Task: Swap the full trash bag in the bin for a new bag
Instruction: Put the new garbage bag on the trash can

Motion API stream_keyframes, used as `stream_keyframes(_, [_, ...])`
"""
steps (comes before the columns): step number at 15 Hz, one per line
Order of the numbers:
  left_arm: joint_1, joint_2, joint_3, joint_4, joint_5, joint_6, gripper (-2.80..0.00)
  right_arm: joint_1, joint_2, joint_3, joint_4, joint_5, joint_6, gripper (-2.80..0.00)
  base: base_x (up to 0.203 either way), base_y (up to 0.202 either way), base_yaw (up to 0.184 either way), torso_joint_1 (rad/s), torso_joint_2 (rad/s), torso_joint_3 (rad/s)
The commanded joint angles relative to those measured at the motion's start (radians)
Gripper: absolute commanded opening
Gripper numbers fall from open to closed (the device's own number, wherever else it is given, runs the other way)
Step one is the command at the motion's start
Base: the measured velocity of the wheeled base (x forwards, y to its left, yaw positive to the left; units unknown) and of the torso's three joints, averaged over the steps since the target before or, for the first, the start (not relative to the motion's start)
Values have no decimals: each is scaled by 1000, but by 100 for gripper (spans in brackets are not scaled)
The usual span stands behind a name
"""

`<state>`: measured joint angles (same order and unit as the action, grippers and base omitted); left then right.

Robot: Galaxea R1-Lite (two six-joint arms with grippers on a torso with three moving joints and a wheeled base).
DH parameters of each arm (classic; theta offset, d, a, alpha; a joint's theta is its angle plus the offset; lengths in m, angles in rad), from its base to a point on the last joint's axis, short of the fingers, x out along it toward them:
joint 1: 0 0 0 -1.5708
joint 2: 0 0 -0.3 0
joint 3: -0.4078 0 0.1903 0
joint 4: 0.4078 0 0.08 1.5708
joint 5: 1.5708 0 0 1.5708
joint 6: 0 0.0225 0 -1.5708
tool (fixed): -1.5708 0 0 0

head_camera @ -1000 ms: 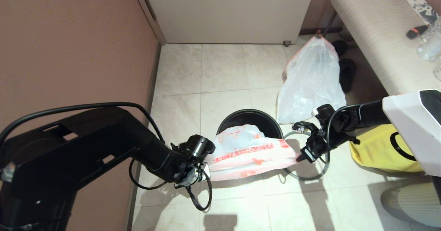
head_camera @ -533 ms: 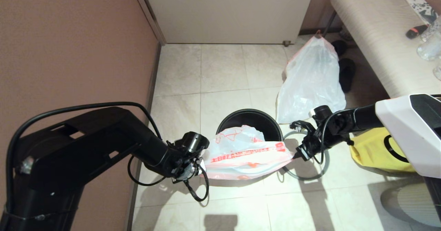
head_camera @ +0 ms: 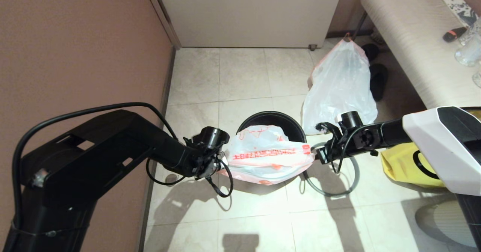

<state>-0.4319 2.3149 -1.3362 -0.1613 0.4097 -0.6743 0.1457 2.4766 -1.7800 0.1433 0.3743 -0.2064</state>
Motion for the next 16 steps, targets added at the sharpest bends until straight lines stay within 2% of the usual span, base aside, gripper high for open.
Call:
stream_keyframes(1, [2,16,-18,-12,5,-4,-280,0,2,5,-47,3,27,-280,0,0,0,0,0,0])
stream_keyframes(10, [-19,-19,-99,-32,35,-13,-280,-2,-56,28,-76,20,42,-280,0,0,0,0,0,0])
stream_keyframes(14, [-19,-13,-134,-32,35,-13,-280,0,-68,81,-240,23,110,-280,0,0,0,0,0,0])
stream_keyframes(16, [-19,-2,-169,-32,35,-11,-280,0,-82,85,-247,31,138,-280,0,0,0,0,0,0])
